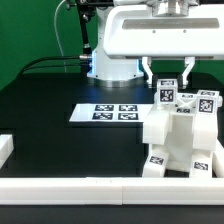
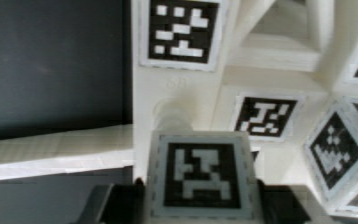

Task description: Assemble chair

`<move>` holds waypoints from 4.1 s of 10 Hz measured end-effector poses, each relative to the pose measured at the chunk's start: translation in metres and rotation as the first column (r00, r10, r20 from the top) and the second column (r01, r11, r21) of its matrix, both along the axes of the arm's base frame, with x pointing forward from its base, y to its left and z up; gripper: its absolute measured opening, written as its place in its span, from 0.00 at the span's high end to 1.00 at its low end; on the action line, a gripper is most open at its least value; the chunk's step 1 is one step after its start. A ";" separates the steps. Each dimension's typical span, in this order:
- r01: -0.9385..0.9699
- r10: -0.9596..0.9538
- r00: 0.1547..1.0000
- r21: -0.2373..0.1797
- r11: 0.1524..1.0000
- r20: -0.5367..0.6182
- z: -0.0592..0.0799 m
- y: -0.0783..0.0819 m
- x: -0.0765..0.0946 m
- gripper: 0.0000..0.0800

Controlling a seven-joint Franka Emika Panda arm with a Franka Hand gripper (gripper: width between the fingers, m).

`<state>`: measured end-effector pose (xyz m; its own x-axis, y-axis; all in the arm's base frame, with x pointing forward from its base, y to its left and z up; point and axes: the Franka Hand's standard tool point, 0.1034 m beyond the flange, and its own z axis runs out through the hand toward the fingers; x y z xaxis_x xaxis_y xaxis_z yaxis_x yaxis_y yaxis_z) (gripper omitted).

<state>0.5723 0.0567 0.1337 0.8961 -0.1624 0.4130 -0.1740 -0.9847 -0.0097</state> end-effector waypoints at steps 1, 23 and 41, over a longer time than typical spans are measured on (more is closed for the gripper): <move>-0.001 0.001 1.000 0.001 1.000 -0.001 0.000 0.000 -0.001 0.64; -0.038 0.038 0.999 -0.005 0.999 0.037 0.002 0.002 -0.017 0.64; -0.054 0.057 0.996 -0.049 0.997 0.069 -0.010 -0.006 -0.009 0.38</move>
Offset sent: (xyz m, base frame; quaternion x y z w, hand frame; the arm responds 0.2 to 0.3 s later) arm -0.0221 -0.0064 0.0031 -0.0196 -0.0111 -0.0064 0.9997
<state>0.5631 0.0502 0.1239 0.8719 -0.0922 0.4809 -0.1194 -0.9925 0.0263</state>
